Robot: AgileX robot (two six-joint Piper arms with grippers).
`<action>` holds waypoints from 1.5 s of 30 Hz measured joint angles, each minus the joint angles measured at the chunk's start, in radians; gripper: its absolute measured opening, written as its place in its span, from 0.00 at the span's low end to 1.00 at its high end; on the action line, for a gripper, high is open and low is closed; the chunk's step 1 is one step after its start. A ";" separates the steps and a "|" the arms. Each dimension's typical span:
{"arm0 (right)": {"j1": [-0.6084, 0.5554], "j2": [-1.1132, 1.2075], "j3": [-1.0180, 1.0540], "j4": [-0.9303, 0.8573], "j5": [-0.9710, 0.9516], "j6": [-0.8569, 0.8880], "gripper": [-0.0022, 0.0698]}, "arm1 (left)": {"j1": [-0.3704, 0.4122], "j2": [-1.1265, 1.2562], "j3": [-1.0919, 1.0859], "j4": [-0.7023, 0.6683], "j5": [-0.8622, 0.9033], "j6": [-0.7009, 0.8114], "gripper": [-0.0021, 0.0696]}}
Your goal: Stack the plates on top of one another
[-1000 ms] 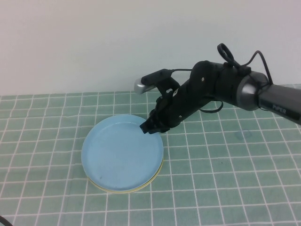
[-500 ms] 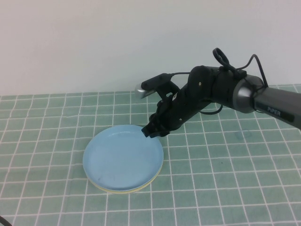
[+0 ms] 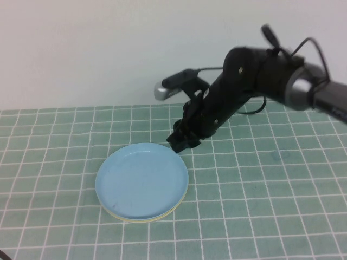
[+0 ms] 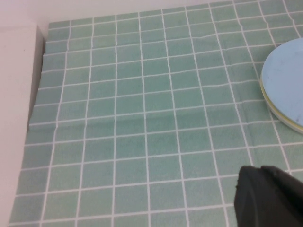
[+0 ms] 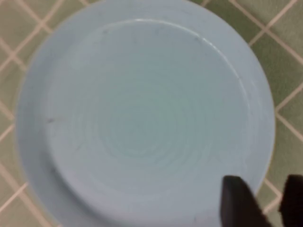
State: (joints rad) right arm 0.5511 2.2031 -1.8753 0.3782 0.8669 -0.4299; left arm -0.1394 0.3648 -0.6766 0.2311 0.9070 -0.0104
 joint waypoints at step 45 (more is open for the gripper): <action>0.001 -0.606 0.303 0.112 0.017 0.035 0.03 | 0.002 -0.119 0.140 -0.047 0.083 -0.064 0.03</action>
State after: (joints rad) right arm 0.5517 1.5968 -1.5720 0.4903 0.8843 -0.3946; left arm -0.1374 0.2460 -0.5367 0.1845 0.9899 -0.0746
